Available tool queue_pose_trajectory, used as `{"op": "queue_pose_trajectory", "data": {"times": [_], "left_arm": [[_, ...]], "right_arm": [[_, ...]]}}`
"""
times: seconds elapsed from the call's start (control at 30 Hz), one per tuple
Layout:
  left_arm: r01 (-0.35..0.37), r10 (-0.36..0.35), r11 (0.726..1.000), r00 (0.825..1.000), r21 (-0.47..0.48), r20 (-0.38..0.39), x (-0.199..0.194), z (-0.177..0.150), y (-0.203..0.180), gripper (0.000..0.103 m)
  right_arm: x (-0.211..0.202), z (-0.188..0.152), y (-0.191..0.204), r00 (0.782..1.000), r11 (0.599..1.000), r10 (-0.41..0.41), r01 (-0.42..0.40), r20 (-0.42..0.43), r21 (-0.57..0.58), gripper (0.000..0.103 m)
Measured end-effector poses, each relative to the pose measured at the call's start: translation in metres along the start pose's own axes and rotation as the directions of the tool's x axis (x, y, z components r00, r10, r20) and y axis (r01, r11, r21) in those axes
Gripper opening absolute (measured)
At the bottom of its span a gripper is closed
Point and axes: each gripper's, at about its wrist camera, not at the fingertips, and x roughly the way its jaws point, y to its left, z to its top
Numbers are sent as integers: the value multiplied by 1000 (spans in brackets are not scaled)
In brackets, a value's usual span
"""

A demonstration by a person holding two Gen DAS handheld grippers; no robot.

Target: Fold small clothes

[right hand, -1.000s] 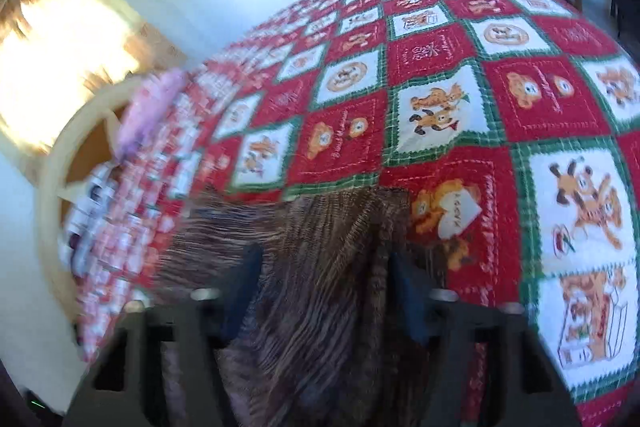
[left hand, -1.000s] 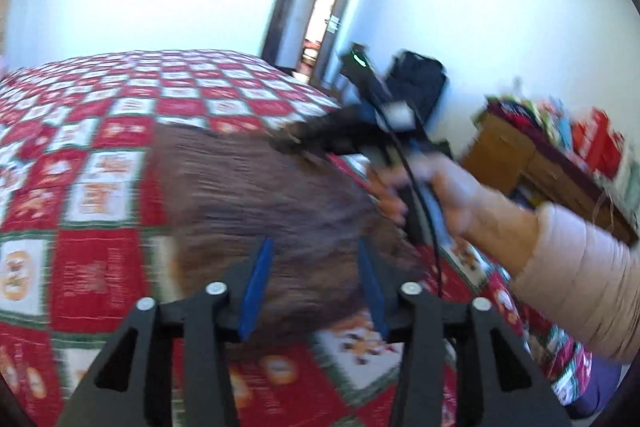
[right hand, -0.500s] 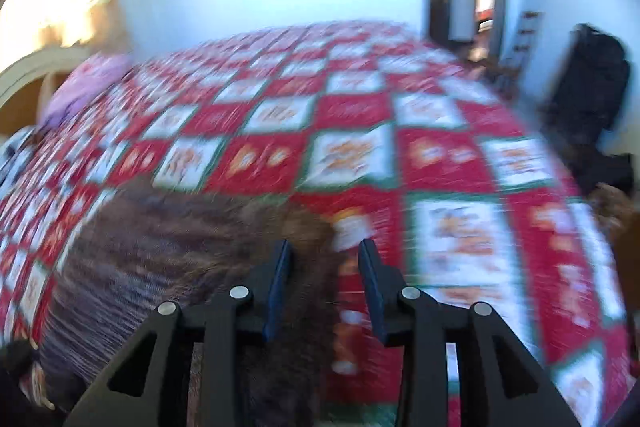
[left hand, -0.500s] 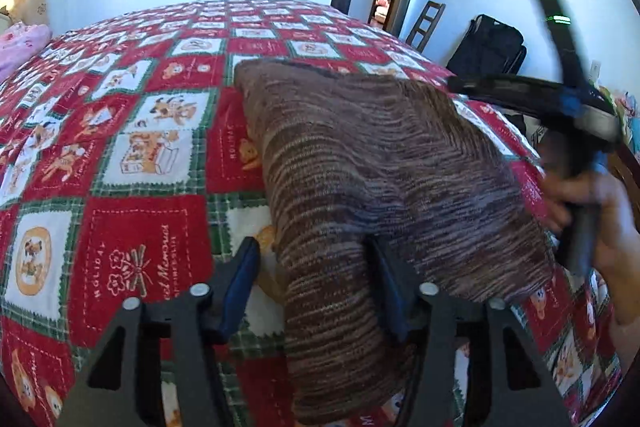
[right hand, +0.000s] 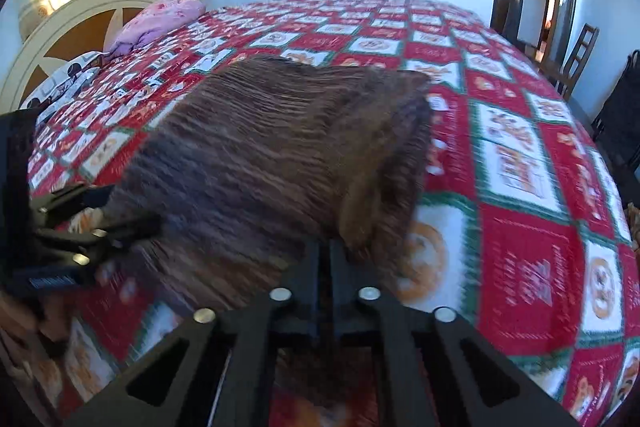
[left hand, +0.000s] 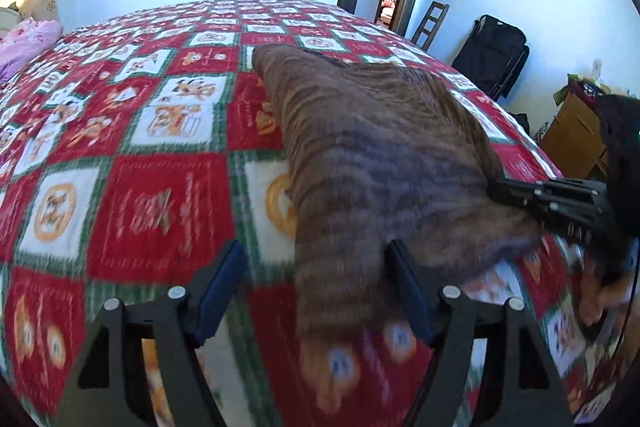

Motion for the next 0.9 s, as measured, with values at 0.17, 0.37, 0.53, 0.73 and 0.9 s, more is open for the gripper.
{"op": "queue_pose_trajectory", "data": {"times": [0.17,0.37,0.53,0.73,0.9], "left_arm": [[37,-37,999,999,-20,12,-19,-8,8,76],[-20,20,998,1000,-58,6,-9,-2,13,76],[-83,83,997,997,7,-1,-6,-11,6,76],[-88,89,995,996,37,-21,-18,-16,4,76],[-148,148,989,988,-7,-43,-23,-5,10,77]], "right_arm": [[-34,-15,9,997,996,-80,79,23,36,0],[-32,-24,43,997,998,-45,42,61,36,2],[-19,-38,35,999,994,-33,30,23,103,2],[-44,-45,40,999,987,-43,41,7,155,2],[-65,-41,46,995,971,-36,13,93,237,6]]}}
